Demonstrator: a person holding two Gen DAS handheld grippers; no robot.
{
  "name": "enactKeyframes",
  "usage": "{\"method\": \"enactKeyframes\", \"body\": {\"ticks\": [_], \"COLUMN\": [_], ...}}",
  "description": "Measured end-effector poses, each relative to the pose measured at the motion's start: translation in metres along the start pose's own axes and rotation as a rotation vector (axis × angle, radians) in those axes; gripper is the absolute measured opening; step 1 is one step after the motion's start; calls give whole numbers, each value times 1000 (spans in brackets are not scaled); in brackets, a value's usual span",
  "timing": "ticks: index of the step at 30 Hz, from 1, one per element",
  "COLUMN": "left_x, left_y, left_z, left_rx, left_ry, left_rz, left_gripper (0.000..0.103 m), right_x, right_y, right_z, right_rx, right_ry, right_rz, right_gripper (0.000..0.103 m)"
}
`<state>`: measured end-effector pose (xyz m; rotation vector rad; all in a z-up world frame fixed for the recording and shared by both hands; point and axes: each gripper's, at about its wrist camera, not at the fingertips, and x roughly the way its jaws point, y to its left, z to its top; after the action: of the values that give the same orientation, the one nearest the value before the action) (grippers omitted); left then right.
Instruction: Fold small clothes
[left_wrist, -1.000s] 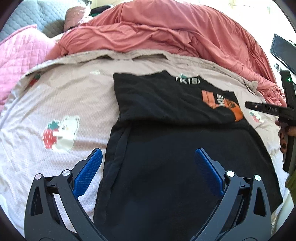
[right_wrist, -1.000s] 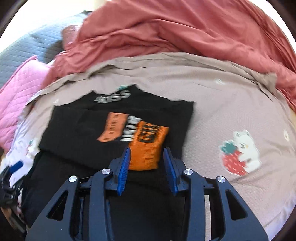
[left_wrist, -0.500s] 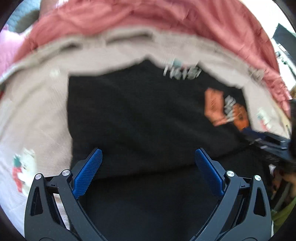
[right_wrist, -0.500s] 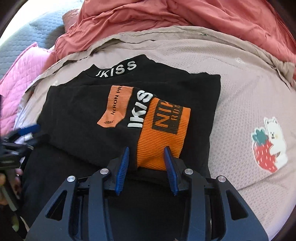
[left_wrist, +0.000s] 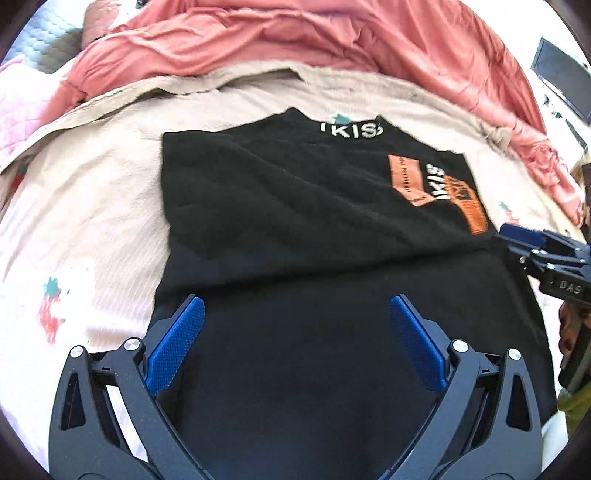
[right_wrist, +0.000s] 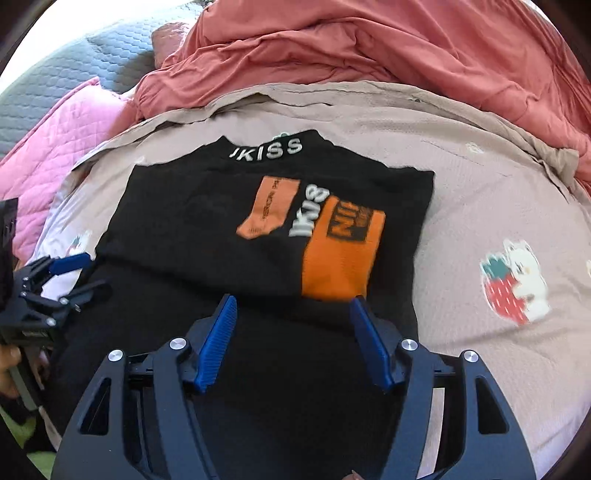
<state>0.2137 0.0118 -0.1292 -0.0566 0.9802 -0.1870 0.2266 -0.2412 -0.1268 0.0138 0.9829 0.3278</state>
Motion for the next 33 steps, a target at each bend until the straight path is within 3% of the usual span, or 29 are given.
{"method": "enactKeyframes", "body": {"ticks": [4, 9, 12, 17, 19, 28, 33], "left_x": [-14, -36, -57, -82, -87, -106, -119], "left_y": [4, 14, 22, 29, 29, 38, 40], "left_z": [-16, -25, -26, -31, -32, -55, -67], "left_rx": [-21, -87, -121, -163, -164, -172, -180], "left_ry": [-12, -30, -75, -120, -121, -55, -44], "left_rz": [35, 13, 28, 56, 77, 88, 96], "left_gripper": [94, 94, 94, 94, 94, 94, 94], "right_x": [-10, -27, -38, -53, -60, -88, -94], "right_y": [-6, -10, -10, -11, -9, 3, 3], "right_z": [-19, -31, -34, -34, -36, -55, -64], "right_rx": [26, 41, 29, 44, 43, -16, 10], "right_ry": [15, 17, 3, -24, -32, -27, -16], "right_rz": [-7, -7, -18, -19, -21, -44, -35], "right_gripper": [63, 64, 80, 84, 89, 90, 90]}}
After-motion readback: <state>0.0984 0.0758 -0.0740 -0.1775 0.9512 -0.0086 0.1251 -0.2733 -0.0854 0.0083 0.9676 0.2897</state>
